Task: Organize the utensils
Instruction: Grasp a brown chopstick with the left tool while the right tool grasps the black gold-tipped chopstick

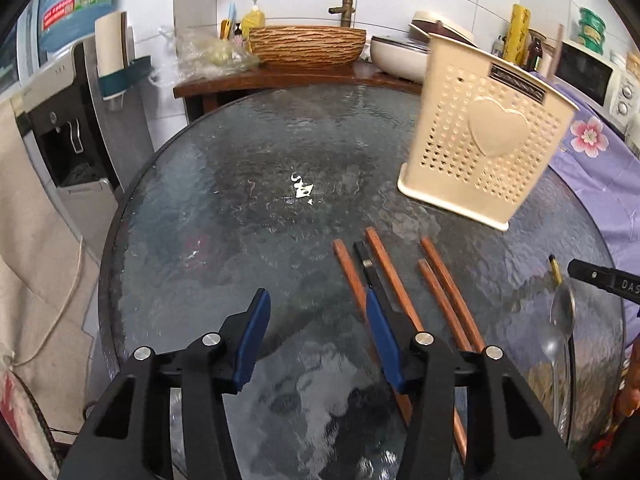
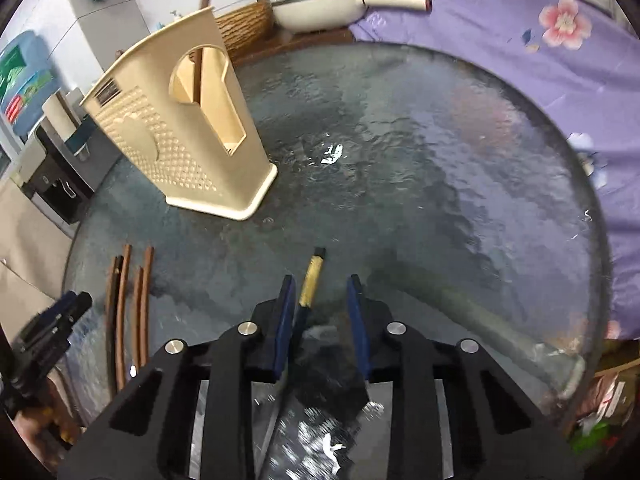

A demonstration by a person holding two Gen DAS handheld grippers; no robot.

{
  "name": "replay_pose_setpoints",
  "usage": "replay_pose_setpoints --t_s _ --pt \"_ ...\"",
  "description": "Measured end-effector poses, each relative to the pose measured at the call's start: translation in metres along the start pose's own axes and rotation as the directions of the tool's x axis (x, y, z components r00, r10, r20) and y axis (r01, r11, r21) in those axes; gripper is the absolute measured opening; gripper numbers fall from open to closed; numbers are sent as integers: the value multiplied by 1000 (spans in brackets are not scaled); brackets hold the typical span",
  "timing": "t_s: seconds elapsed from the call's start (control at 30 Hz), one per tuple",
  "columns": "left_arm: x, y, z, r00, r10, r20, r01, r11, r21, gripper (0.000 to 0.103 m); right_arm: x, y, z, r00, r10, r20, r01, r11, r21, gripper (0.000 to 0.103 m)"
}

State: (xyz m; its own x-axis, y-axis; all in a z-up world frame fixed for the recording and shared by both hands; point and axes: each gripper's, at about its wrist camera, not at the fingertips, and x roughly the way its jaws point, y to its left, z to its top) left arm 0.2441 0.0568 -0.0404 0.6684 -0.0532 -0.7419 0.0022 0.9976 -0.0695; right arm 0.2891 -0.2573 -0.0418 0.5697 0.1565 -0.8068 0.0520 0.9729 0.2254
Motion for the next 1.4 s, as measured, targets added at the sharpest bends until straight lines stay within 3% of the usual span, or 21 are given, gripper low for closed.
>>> replay_pose_setpoints --t_s 0.13,0.23,0.47,0.83,1.1,1.4 --pt "5 6 12 1000 -20 -17 19 999 -44 46 9 10 4 999 -27 -32 26 999 -20 23" --pt "12 0 20 999 -15 -30 14 1000 -18 42 15 17 4 998 -51 -45 50 998 -25 18" --pt "25 -10 19 997 -33 -72 33 999 4 38 23 15 4 996 -45 -76 44 999 -12 18" --pt "33 -15 11 994 -11 -109 17 999 50 24 24 24 -4 994 -80 -72 75 994 -75 14" --pt "39 -24 17 993 1 -120 8 997 74 23 26 31 -3 992 -100 -79 91 991 -102 11" --pt "43 -29 21 994 -1 -109 8 998 60 9 25 34 -6 995 -88 -51 84 993 -84 8"
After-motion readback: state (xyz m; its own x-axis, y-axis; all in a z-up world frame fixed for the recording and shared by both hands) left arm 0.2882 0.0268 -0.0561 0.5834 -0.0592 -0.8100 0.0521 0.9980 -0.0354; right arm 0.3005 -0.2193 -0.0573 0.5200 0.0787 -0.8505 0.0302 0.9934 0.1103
